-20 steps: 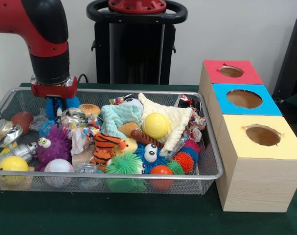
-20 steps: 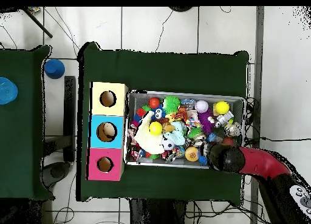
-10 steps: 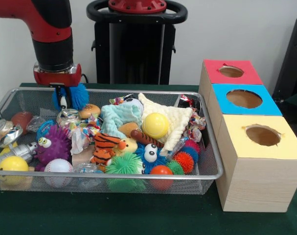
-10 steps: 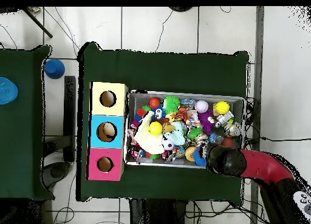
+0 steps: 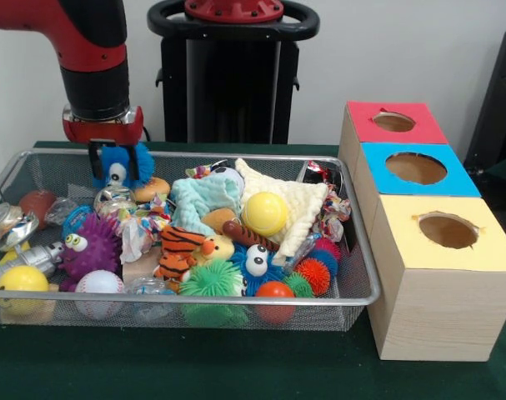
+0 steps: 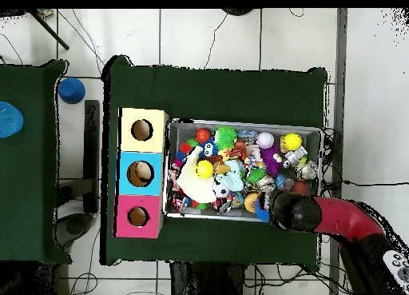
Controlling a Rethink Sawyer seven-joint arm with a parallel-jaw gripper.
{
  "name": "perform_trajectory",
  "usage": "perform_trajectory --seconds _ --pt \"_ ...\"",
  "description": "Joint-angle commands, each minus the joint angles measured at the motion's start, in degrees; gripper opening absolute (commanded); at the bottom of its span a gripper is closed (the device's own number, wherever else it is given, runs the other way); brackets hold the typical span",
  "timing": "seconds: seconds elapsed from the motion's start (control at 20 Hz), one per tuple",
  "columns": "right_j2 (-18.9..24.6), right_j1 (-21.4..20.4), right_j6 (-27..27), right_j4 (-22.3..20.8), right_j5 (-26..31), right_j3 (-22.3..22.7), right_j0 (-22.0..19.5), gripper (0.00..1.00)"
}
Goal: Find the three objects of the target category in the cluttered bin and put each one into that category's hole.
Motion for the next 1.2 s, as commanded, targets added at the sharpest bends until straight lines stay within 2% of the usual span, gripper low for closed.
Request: perform_trajectory --seconds 0.05,0.25,0.35,0.5,0.6,1.05,1.2 --pt "1.38 1.36 -5.52 -3.46 3.47 1.03 1.62 1.00" --pt "0.96 1.37 -4.53 -3.08 3.89 0.32 2.48 1.00" --pt "3.02 1.34 -6.98 -3.66 3.09 -0.46 2.28 1.00" --pt "8.30 1.84 -18.94 -7.20 4.74 -1.71 0.64 1.00" --pt "9.96 0.86 -21.84 -8.96 4.79 -1.44 0.52 1.00" --pt "13.82 0.72 -26.97 -11.72 10.41 -2.21 1.34 1.00" --pt "15.75 1.45 -30.32 -12.71 11.24 -2.45 0.92 1.00"
